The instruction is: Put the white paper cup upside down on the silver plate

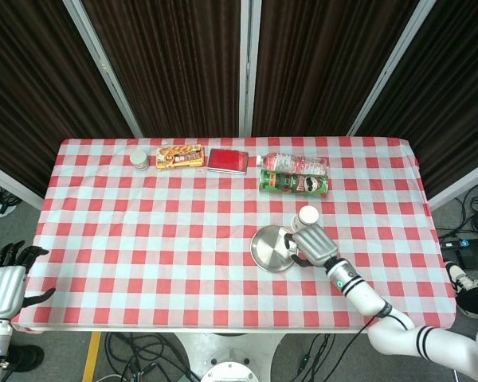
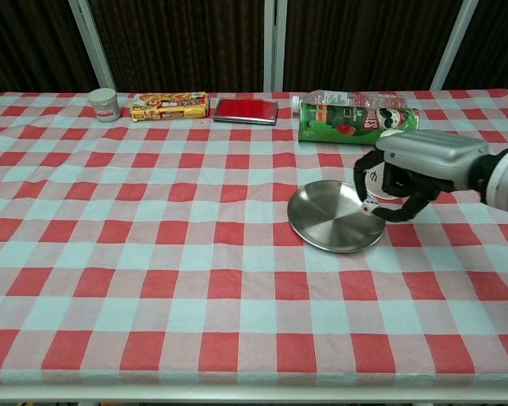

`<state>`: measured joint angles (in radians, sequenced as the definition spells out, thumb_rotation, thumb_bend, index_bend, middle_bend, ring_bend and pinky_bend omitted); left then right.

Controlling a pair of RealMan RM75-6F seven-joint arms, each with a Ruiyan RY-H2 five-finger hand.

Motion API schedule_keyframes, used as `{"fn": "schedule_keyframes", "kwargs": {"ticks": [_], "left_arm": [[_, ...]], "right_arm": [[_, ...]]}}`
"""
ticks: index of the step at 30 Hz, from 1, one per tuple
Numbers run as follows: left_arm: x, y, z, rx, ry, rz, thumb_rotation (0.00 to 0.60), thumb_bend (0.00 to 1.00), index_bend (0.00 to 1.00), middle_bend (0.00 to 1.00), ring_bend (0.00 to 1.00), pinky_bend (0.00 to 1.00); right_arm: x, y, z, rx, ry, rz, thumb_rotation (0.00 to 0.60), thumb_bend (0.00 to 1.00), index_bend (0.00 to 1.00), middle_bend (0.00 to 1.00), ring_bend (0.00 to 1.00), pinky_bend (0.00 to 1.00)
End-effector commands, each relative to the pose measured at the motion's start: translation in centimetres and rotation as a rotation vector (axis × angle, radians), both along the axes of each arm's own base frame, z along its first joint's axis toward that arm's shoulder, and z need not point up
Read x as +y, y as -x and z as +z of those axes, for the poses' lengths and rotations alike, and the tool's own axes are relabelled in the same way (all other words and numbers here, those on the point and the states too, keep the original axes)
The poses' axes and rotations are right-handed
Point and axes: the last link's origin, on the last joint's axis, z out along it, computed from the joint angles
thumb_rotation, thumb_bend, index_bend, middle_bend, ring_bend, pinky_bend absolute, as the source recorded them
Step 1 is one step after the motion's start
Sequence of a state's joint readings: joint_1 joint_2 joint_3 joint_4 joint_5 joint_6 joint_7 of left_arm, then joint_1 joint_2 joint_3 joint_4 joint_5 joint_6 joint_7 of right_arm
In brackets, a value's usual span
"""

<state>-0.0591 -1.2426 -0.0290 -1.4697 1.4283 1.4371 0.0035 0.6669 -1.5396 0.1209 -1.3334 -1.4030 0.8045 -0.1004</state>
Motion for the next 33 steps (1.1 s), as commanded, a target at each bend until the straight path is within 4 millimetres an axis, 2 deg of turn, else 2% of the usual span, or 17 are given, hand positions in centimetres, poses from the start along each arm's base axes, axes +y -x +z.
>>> {"fn": "schedule_keyframes", "kwargs": {"ticks": [1, 3, 6, 8, 9, 10, 11, 14, 18, 21, 24, 25, 26, 28, 30, 33], "left_arm": [[-0.2, 0.1, 0.0, -0.002, -0.001, 0.005, 0.6, 0.07, 0.28, 0.23, 0.1, 0.08], [-0.3, 0.2, 0.0, -0.003, -0.002, 0.012, 0.6, 0.07, 0.28, 0.23, 0.1, 0.08], [-0.5, 0.4, 0.1, -0.006, -0.004, 0.02, 0.6, 0.07, 0.28, 0.23, 0.1, 0.08], [-0.5, 0.5, 0.1, -0.007, -0.006, 0.021, 0.6, 0.07, 0.28, 0.23, 0.1, 0.08], [-0.5, 0.5, 0.2, -0.007, -0.008, 0.021, 0.6, 0.07, 0.28, 0.23, 0.1, 0.08], [-0.5, 0.5, 0.2, -0.008, -0.009, 0.02, 0.6, 0.07, 0.28, 0.23, 0.1, 0.08], [-0.5, 0.5, 0.2, -0.009, -0.01, 0.019, 0.6, 0.07, 0.28, 0.23, 0.1, 0.08], [-0.4, 0.5, 0.1, -0.01, -0.01, 0.013, 0.6, 0.07, 0.28, 0.23, 0.1, 0.08], [-0.4, 0.5, 0.1, -0.013, -0.011, 0.009, 0.6, 0.07, 0.28, 0.23, 0.1, 0.08], [-0.4, 0.5, -0.1, -0.015, -0.007, 0.006, 0.6, 0.07, 0.28, 0.23, 0.1, 0.08], [-0.3, 0.4, -0.2, -0.014, 0.001, -0.001, 0.6, 0.07, 0.28, 0.23, 0.1, 0.08], [-0.3, 0.3, -0.2, -0.013, 0.001, -0.004, 0.6, 0.07, 0.28, 0.23, 0.1, 0.08], [-0.3, 0.2, -0.2, -0.012, 0.0, -0.006, 0.6, 0.07, 0.28, 0.23, 0.1, 0.08], [-0.2, 0.1, 0.0, -0.011, -0.005, -0.01, 0.6, 0.07, 0.28, 0.23, 0.1, 0.08], [-0.3, 0.1, 0.1, -0.01, -0.008, -0.01, 0.6, 0.07, 0.28, 0.23, 0.1, 0.08], [-0.4, 0.1, 0.1, -0.006, -0.004, -0.005, 0.6, 0.07, 0.28, 0.23, 0.1, 0.08]], "right_arm": [[-1.1, -1.4, -2.0, 0.021, -0.032, 0.002, 0.6, 0.3, 0.56, 0.97, 0.95, 0.96], [-1.3, -1.9, -3.0, 0.039, -0.047, 0.005, 0.6, 0.3, 0.5, 0.97, 0.95, 0.96], [-1.1, -2.1, -3.5, 0.053, -0.058, 0.009, 0.6, 0.3, 0.33, 0.97, 0.94, 0.94], [-0.8, -2.2, -3.1, 0.036, -0.049, 0.007, 0.6, 0.25, 0.15, 0.97, 0.93, 0.93], [-0.6, -2.3, -2.5, 0.009, -0.032, 0.004, 0.6, 0.23, 0.11, 0.97, 0.92, 0.93], [-0.4, -2.4, -1.8, -0.021, -0.014, -0.002, 0.6, 0.16, 0.02, 0.95, 0.9, 0.92], [-0.3, -2.3, -1.1, -0.053, 0.006, -0.01, 0.6, 0.12, 0.0, 0.93, 0.88, 0.92], [0.2, -1.4, 1.7, -0.157, 0.074, -0.046, 0.6, 0.1, 0.0, 0.85, 0.8, 0.91], [1.1, 0.9, 5.8, -0.294, 0.172, -0.115, 0.6, 0.1, 0.0, 0.74, 0.69, 0.89], [1.5, 2.8, 7.2, -0.43, 0.178, -0.237, 0.6, 0.11, 0.05, 0.66, 0.6, 0.83], [1.2, 4.9, 8.2, -0.511, 0.171, -0.357, 0.6, 0.11, 0.07, 0.47, 0.39, 0.58], [1.0, 5.4, 8.3, -0.517, 0.177, -0.375, 0.6, 0.11, 0.07, 0.44, 0.36, 0.54], [0.8, 5.7, 8.4, -0.52, 0.182, -0.391, 0.6, 0.11, 0.07, 0.36, 0.27, 0.42], [0.1, 6.3, 8.2, -0.514, 0.188, -0.422, 0.6, 0.11, 0.07, 0.26, 0.14, 0.26], [-0.4, 6.6, 7.7, -0.499, 0.178, -0.448, 0.6, 0.11, 0.07, 0.2, 0.07, 0.19], [-1.5, 6.7, 6.8, -0.481, 0.157, -0.48, 0.6, 0.11, 0.07, 0.17, 0.04, 0.14]]}}
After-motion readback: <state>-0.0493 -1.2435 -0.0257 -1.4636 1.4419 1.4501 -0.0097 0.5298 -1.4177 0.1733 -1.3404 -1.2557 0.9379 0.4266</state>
